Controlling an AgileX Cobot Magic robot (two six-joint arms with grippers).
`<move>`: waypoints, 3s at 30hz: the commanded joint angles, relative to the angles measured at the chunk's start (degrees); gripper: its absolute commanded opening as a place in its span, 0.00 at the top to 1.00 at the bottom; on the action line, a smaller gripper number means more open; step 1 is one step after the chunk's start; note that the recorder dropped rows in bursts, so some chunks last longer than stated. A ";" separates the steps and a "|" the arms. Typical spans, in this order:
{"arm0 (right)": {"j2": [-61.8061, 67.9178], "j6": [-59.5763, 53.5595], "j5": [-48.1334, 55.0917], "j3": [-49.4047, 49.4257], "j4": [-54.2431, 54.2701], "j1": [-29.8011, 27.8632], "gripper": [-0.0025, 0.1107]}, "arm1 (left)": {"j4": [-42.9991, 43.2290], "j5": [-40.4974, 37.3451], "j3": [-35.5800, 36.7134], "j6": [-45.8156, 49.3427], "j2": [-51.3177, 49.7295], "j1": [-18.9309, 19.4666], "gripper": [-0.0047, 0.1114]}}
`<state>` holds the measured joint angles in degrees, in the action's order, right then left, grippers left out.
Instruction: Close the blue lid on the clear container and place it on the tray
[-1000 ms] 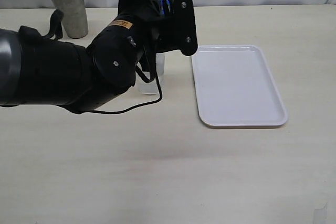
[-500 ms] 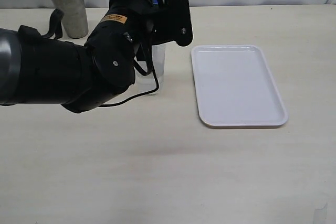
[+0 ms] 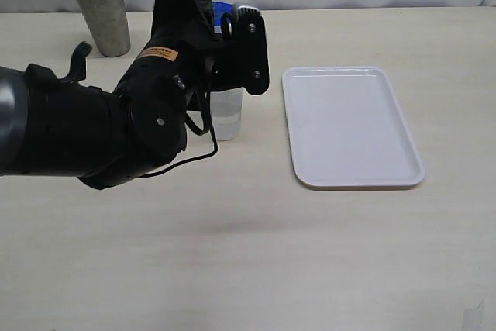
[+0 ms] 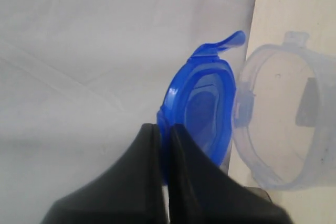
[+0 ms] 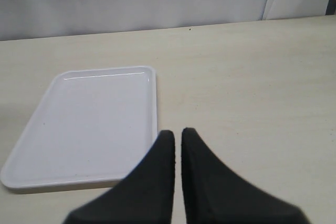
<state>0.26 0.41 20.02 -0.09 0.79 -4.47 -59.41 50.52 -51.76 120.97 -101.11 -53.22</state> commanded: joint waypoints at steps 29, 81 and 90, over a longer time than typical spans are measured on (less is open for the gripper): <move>-0.26 -0.41 -0.22 0.09 0.04 -0.21 0.94 | -3.30 -8.71 0.34 1.76 0.40 -0.15 0.96; -0.26 -0.41 -0.22 0.09 0.04 -0.21 0.94 | -2.67 -7.34 3.66 1.76 0.40 -1.50 0.96; -0.26 -0.41 -0.22 0.09 0.04 -0.21 0.94 | -1.09 -8.03 3.66 1.76 0.40 -1.50 0.96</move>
<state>0.26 0.41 20.02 -0.09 0.79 -4.47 -61.43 43.08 -48.32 120.97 -101.11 -54.55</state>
